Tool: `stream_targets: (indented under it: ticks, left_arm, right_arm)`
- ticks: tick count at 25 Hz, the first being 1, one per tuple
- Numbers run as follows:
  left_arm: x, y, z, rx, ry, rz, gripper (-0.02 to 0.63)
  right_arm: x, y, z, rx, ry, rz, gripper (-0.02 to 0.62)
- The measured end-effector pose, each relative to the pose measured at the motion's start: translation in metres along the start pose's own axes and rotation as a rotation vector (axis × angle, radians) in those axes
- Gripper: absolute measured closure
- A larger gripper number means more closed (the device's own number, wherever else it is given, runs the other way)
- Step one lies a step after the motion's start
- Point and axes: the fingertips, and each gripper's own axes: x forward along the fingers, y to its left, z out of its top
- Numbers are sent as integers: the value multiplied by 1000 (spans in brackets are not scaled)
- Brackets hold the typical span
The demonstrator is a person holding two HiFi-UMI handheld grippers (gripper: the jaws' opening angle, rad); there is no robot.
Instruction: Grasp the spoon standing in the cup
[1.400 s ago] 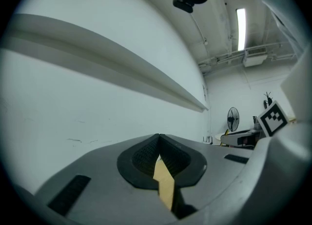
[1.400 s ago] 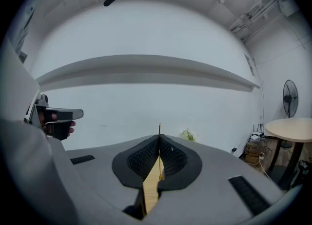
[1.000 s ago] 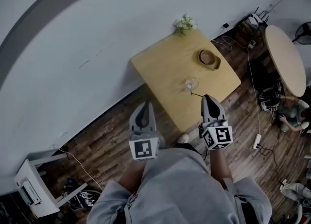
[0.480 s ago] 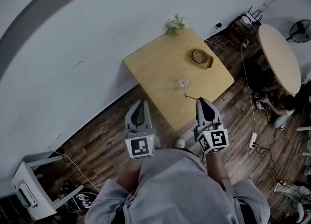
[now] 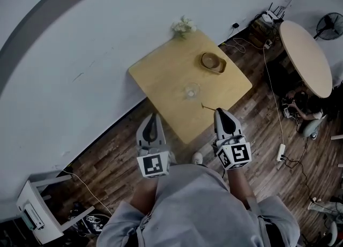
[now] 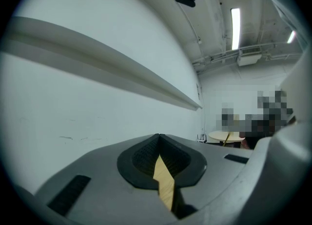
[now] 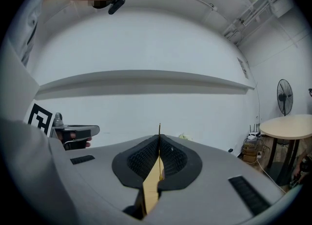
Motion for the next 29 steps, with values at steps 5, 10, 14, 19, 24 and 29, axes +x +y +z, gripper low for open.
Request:
stream_targets:
  ticks: [5,10,14,19,24,29]
  left_arm:
    - [3,-15,11,21,-17,-11,604]
    - [4,-21,15,19,-21,-3,604]
    - [8,-24,13,20,-21,-6,604]
    - [10,-26,15,26,-12,-6,604]
    - [12,-27,14,24,-7,-8,604]
    - [13,-28,14,27,-13,-10,604]
  right_arm:
    - [-6,-12,1,-12,-13,-11,594]
    - [-7,-19,-1,6,-17,-9,594]
    - [-3,-21,-1,7,-19,-4,594]
    - [-1,-24,-8,11,4,-5,594]
    - [1,-25,-7,-8,7,-1,594]
    - [3,-25,-6,-14,9,5,594]
